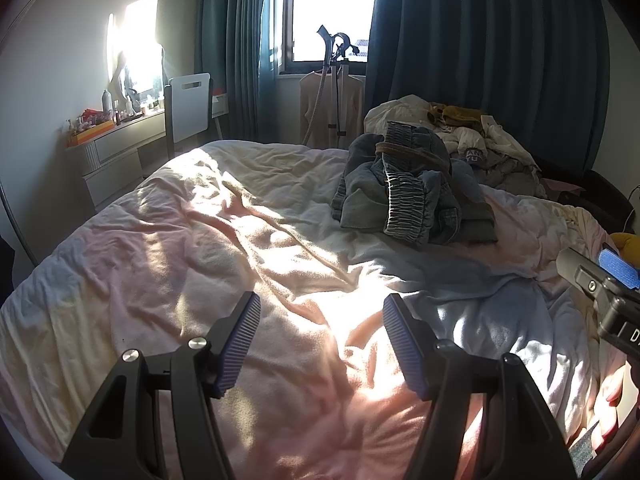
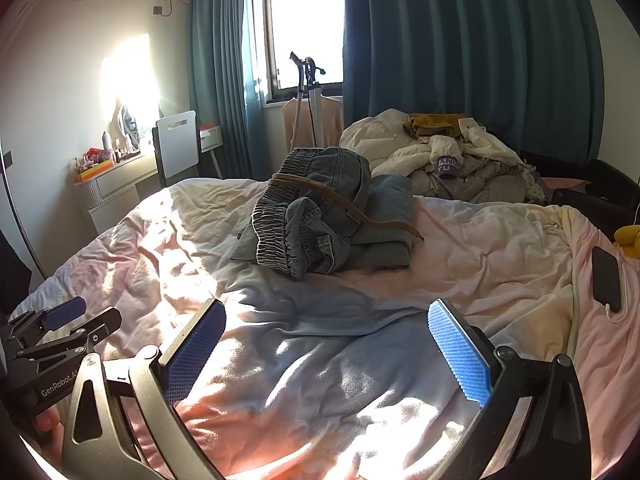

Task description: Fold clothes

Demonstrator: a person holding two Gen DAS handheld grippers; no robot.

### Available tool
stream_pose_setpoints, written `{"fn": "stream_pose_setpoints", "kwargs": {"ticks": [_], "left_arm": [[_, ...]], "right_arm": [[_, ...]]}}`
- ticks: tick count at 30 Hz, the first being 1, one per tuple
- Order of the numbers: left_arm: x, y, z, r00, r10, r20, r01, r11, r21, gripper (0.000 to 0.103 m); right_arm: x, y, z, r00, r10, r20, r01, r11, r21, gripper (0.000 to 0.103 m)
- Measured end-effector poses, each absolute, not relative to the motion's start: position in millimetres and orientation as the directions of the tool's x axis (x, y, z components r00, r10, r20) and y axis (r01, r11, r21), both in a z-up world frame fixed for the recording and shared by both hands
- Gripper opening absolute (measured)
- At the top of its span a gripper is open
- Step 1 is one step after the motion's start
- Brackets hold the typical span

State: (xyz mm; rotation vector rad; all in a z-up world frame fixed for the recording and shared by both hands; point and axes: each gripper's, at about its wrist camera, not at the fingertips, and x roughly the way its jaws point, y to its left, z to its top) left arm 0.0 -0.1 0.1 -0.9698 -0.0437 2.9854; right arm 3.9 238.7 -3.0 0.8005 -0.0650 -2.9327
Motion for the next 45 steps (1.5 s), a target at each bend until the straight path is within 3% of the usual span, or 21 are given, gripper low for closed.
{"fn": "stream_pose_setpoints", "kwargs": {"ticks": [45], "left_arm": [[0.6,-3.1,1.3,-0.81,0.042,-0.585,-0.008,-0.998,-0.061,0.065]], "right_arm": [[3.1,238.3,-3.1,-0.85,-0.098,-0.517,0.078,-0.995,0.06,0.103]]}}
